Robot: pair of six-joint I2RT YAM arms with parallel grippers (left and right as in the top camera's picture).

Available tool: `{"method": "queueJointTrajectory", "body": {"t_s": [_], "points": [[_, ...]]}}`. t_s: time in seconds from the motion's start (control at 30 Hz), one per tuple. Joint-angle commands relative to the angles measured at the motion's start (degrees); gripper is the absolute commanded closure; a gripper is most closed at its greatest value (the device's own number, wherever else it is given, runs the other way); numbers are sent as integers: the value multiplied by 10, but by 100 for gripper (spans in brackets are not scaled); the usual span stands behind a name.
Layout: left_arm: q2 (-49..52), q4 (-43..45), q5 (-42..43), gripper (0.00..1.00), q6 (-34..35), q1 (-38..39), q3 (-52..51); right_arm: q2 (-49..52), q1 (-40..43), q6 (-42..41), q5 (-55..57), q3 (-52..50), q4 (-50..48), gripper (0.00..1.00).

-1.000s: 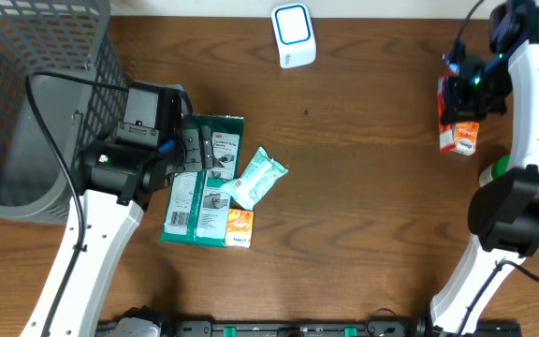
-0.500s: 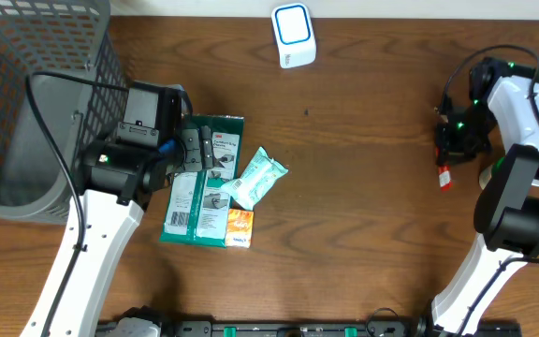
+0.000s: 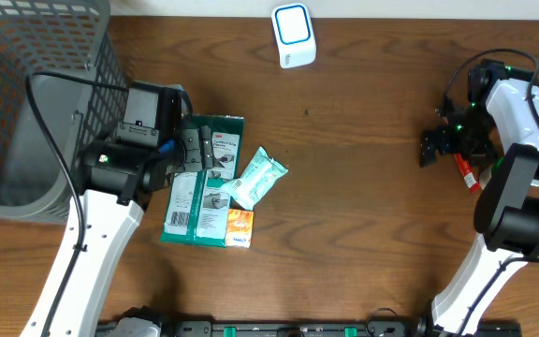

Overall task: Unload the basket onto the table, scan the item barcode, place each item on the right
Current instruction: 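Carry the stick pack to the right side and set it down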

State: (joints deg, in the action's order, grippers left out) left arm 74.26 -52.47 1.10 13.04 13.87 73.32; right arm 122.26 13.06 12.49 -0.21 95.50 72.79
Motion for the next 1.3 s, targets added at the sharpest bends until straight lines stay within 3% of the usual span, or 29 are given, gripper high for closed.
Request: {"method": "queueJointTrajectory", "body": {"t_s": [0.0, 0.13, 0.17, 0.23, 0.3, 0.4, 0.47, 0.53, 0.57, 0.6, 0.63, 0.67, 0.7, 0.73, 0.77, 0.8, 0.83, 0.87, 0.9, 0.97, 1.0, 1.03, 1.07, 1.1, 1.13, 1.17, 1.2, 1.23, 1.27], "points": [[2, 0, -7, 16, -8, -3, 7, -1, 1, -5, -2, 3, 3, 1], [2, 0, -7, 16, -8, -3, 7, -1, 1, -26, -3, 5, 12, 6], [2, 0, -7, 16, -8, -3, 7, -1, 1, -26, -1, 6, 15, 24], [2, 0, -7, 16, -8, -3, 7, -1, 2, -26, 2, 8, 16, 78], [2, 0, -7, 16, -8, -3, 7, -1, 1, -26, 4, 11, 17, 93], [2, 0, -7, 16, -8, -3, 7, -1, 1, -26, 14, 15, 21, 89], [2, 0, -7, 16, -8, -3, 7, -1, 1, -26, 40, 19, 29, 37], [2, 0, -7, 16, -8, -3, 7, -1, 1, -26, 51, 22, 35, 24], [2, 0, -7, 16, -8, -3, 7, -1, 1, -26, 51, 24, 38, 28], [2, 0, -7, 16, -8, -3, 7, -1, 1, -26, 51, 27, 39, 71], [2, 0, -7, 16, -8, -3, 7, -1, 1, -26, 51, 30, 40, 99], [2, 0, -7, 16, -8, -3, 7, -1, 1, -26, 51, 34, 42, 99], [2, 0, -7, 16, -8, -3, 7, -1, 1, -26, 51, 39, 45, 99], [2, 0, -7, 16, -8, -3, 7, -1, 1, -26, 51, 44, 50, 79], [2, 0, -7, 16, -8, -3, 7, -1, 1, -26, 53, 50, 54, 23], [2, 0, -7, 16, -8, -3, 7, -1, 2, -26, 54, 56, 59, 8], [2, 0, -7, 16, -8, -3, 7, -1, 1, -26, 55, 63, 66, 10], [2, 0, -7, 16, -8, -3, 7, -1, 1, -26, 56, 71, 75, 32], [2, 0, -7, 16, -8, -3, 7, -1, 1, -26, 59, 78, 80, 89], [2, 0, -7, 16, -8, -3, 7, -1, 2, -26, 62, 88, 87, 99], [2, 0, -7, 16, -8, -3, 7, -1, 1, -26, 62, 92, 89, 98], [2, 0, -7, 16, -8, -3, 7, -1, 1, -26, 63, 95, 89, 56], [2, 0, -7, 16, -8, -3, 7, -1, 1, -26, 64, 95, 87, 1], [2, 0, -7, 16, -8, -3, 7, -1, 1, -26, 64, 95, 88, 1], [2, 0, -7, 16, -8, -3, 7, -1, 1, -26, 60, 95, 92, 13], [2, 0, -7, 16, -8, -3, 7, -1, 1, -23, 59, 95, 93, 61], [2, 0, -7, 16, -8, -3, 7, -1, 1, -24, 59, 95, 91, 81], [2, 0, -7, 16, -8, -3, 7, -1, 2, -24, 59, 95, 88, 51], [2, 0, -7, 16, -8, -3, 7, -1, 2, -26, 59, 95, 84, 3]]}}
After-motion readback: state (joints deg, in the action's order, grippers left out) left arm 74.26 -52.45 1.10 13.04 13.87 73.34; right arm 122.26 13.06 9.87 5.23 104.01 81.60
